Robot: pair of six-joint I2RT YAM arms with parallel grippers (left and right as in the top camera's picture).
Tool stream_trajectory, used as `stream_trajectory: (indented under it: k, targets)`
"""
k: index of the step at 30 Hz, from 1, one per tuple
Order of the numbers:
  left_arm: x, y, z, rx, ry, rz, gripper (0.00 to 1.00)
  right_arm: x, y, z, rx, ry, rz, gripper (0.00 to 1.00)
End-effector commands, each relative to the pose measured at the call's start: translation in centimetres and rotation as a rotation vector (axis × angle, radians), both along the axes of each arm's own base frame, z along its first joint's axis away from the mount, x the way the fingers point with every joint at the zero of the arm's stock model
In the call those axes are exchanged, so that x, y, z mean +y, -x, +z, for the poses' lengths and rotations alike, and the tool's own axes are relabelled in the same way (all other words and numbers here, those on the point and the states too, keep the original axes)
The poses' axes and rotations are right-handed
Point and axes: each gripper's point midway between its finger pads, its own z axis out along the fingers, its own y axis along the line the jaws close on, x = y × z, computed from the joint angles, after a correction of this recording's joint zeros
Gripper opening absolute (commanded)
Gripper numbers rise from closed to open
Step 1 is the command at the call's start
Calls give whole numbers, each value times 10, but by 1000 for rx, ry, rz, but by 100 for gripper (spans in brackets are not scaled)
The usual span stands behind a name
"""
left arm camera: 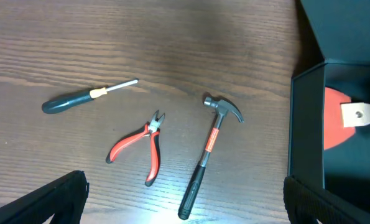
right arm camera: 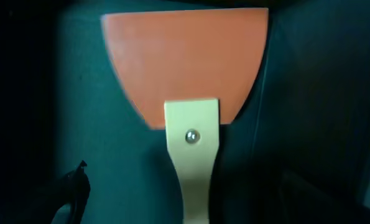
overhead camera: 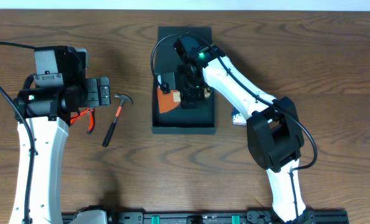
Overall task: Pack container
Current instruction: 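Release the scraper and move the right gripper to the screwdriver case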
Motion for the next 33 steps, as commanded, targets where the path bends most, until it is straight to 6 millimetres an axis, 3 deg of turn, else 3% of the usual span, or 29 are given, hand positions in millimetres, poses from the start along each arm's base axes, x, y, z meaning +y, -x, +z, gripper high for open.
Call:
stream_trajectory:
  k: [1, 5, 8, 12, 16, 18, 21, 27, 33]
  targets:
    - [0, -2, 2, -3, -9, -4, 98, 3, -1, 22, -14, -34, -73, 99]
    - [-9, -2, 2, -3, 39, -34, 98, -1, -2, 62, -79, -67, -101, 99]
    - [-19, -3, 3, -10, 84, -63, 98, -22, -15, 102, -150, -103, -237, 99]
    - [-18, -3, 3, -9, 79, -60, 99, -74, -39, 152, -136, -248, -693, 99]
    - [-18, -3, 3, -10, 79, -60, 98, -136, -60, 162, -32, -367, -1121, 99]
    - [-18, -3, 3, -10, 79, -60, 98, -170, -64, 149, 73, -401, -1426, 99]
    - [-18, -3, 3, -10, 79, -60, 99, -196, -60, 124, 168, -369, -1628, 99]
    - [-18, -3, 2, -6, 79, -60, 99, -212, -32, 65, 198, -158, -1783, 99]
    - [-18, 0, -3, 7, 81, -59, 98, -208, -6, 13, 214, -20, -1788, 99]
